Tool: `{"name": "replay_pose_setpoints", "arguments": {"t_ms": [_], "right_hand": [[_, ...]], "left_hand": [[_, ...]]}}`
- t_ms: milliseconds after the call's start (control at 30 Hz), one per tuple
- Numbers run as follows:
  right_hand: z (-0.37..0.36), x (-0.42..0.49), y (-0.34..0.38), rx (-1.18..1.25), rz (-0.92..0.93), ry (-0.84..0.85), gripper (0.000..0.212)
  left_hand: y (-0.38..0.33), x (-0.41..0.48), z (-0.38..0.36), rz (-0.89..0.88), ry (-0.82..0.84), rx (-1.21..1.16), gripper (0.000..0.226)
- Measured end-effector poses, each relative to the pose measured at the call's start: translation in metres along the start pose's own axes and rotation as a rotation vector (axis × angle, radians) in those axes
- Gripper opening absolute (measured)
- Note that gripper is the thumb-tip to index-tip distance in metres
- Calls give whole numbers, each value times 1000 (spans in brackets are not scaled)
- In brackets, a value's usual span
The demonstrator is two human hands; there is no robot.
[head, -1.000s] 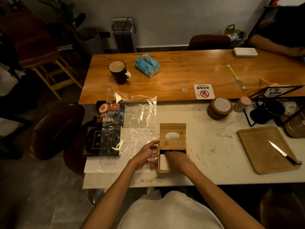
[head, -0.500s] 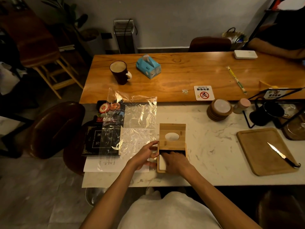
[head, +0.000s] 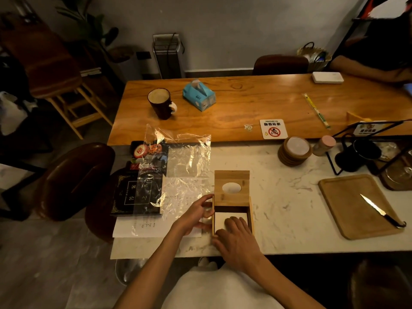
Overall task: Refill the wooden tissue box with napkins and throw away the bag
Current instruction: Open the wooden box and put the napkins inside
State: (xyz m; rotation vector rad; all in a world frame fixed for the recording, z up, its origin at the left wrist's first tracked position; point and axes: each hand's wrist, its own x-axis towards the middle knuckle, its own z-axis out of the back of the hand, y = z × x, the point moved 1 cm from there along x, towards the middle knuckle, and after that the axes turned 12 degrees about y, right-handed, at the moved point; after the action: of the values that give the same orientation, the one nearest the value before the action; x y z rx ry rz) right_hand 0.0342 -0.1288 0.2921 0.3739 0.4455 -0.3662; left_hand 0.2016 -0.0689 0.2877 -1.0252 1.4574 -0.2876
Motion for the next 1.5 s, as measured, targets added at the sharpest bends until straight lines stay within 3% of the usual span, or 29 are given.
{"name": "replay_pose_setpoints", "arguments": {"t_ms": [100,200,233,267,367,433,500,600,800,900,967,1133,1367,1500], "right_hand": [[8,-9,-2,132,-17,-137,54],[24,-16,-20,411,-116,-391,38],[31,-18,-29,577,-164,-406,42],[39,-20,-39,862,-195,-326,49],[53,-20,-57,1839,-125,152,53],[52,-19,-68,1994,-103,260,62],[48,-12,-75,2011,-138,260,70],[51,4,-82,1927,-219,209,69],[55,16,-88,1886,-202,204,78],[47,7,-92,1717,-183,198,52],[35,4,-90,1597,-114,131,36],[16,4,-82,1343,-91,-142,63],[19,1,-79,1336,-195,-120,71],[16,-12,-80,1641,-244,13,86]], "left_hand": [[-1,-1,-2,-9,4,41,42],[-4,-2,-5,-64,-23,44,45],[-4,-3,-6,-110,-38,18,48],[-5,-5,-8,-154,-47,-38,48],[-7,-11,-17,-194,23,-362,39],[-10,-15,-27,-173,77,-441,39],[-12,-17,-34,-174,103,-420,45],[-12,-10,-32,-189,72,-412,36],[2,-3,-16,-208,36,-496,56],[8,-9,-22,-226,66,-380,30],[18,-9,-22,-259,59,-378,40],[37,-10,-31,-294,-85,-241,76],[27,-13,-36,-265,-180,-105,61],[28,-15,-37,-162,-148,-202,68]]}}
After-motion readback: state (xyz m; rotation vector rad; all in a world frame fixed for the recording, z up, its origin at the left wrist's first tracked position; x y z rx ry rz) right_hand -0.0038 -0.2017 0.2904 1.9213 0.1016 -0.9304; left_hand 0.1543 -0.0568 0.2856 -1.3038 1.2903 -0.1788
